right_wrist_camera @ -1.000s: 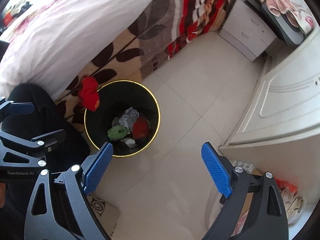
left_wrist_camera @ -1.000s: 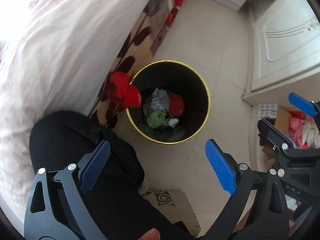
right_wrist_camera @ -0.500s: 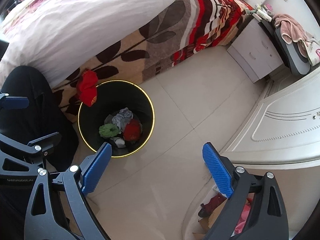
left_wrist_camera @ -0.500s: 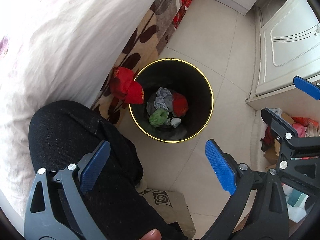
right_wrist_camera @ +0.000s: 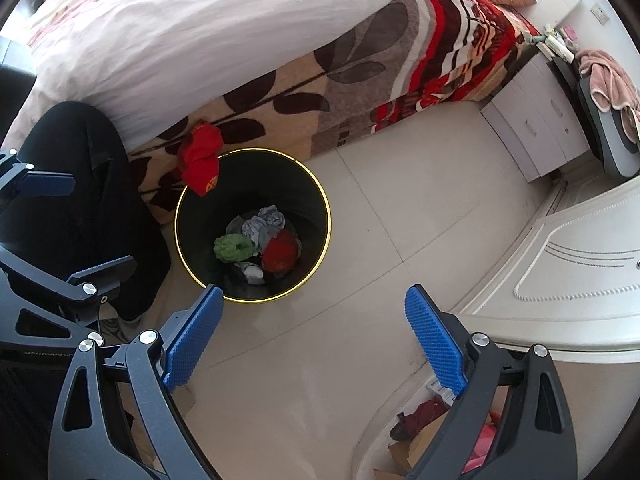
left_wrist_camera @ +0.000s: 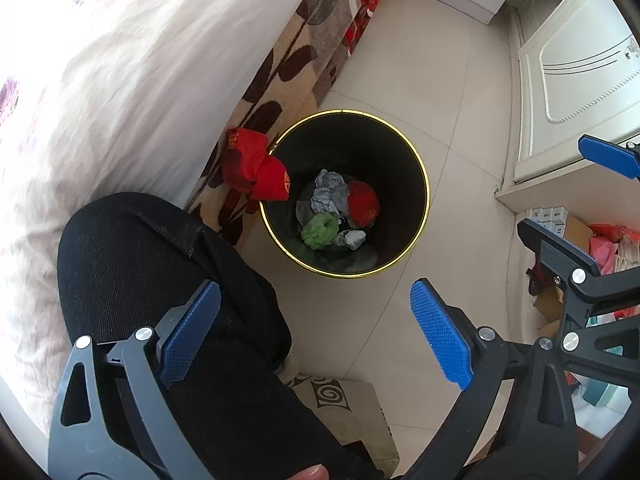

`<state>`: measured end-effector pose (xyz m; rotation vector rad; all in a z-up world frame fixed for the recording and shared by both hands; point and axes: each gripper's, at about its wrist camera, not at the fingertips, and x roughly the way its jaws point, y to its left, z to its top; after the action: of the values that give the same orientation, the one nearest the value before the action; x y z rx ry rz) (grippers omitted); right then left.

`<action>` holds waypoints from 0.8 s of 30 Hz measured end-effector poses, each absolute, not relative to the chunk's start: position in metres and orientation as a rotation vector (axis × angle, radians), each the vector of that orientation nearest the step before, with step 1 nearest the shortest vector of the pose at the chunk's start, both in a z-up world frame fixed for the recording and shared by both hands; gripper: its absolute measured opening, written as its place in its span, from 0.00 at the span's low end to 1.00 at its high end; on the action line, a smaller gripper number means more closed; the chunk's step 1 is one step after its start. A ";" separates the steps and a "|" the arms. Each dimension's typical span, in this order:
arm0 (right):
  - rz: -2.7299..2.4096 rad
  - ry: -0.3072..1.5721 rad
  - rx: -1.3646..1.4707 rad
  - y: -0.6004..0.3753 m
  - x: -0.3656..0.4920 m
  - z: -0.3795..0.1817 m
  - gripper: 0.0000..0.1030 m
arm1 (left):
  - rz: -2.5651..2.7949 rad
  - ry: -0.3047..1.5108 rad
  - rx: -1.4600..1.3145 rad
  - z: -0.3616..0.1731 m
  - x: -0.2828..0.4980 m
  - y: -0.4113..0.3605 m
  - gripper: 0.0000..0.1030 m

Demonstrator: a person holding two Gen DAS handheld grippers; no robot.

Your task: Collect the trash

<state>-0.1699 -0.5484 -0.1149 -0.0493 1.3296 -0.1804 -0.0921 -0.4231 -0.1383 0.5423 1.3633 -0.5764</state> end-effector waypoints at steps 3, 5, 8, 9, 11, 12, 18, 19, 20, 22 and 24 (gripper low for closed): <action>-0.174 1.333 -0.054 -0.547 -0.169 -0.116 0.86 | -0.576 1.368 0.543 -0.139 -0.092 -0.423 0.91; -0.172 1.334 -0.059 -0.546 -0.169 -0.115 0.86 | -0.577 1.366 0.546 -0.139 -0.092 -0.422 0.91; -0.169 1.336 -0.062 -0.545 -0.169 -0.115 0.86 | -0.583 1.368 0.551 -0.140 -0.093 -0.421 0.91; -0.170 1.337 -0.063 -0.545 -0.169 -0.115 0.86 | -0.586 1.369 0.552 -0.140 -0.093 -0.421 0.91; -0.169 1.337 -0.064 -0.546 -0.169 -0.114 0.86 | -0.588 1.372 0.551 -0.141 -0.094 -0.421 0.91; -0.168 1.338 -0.065 -0.545 -0.169 -0.114 0.86 | -0.592 1.372 0.552 -0.141 -0.095 -0.420 0.91; -0.171 1.340 -0.081 -0.544 -0.169 -0.115 0.86 | -0.599 1.359 0.576 -0.143 -0.099 -0.421 0.93; -0.170 1.341 -0.083 -0.545 -0.169 -0.116 0.86 | -0.599 1.362 0.577 -0.144 -0.099 -0.421 0.93; -0.170 1.341 -0.083 -0.545 -0.169 -0.116 0.86 | -0.601 1.364 0.576 -0.144 -0.099 -0.421 0.93; -0.169 1.344 -0.082 -0.546 -0.168 -0.116 0.86 | -0.603 1.368 0.576 -0.146 -0.100 -0.420 0.94; -0.170 1.343 -0.085 -0.546 -0.168 -0.116 0.86 | -0.605 1.363 0.565 -0.145 -0.099 -0.420 0.94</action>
<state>-0.1678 -0.5460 -0.1164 -0.0849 1.3427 -0.1698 -0.0995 -0.4198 -0.1452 0.5649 1.3631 -0.6054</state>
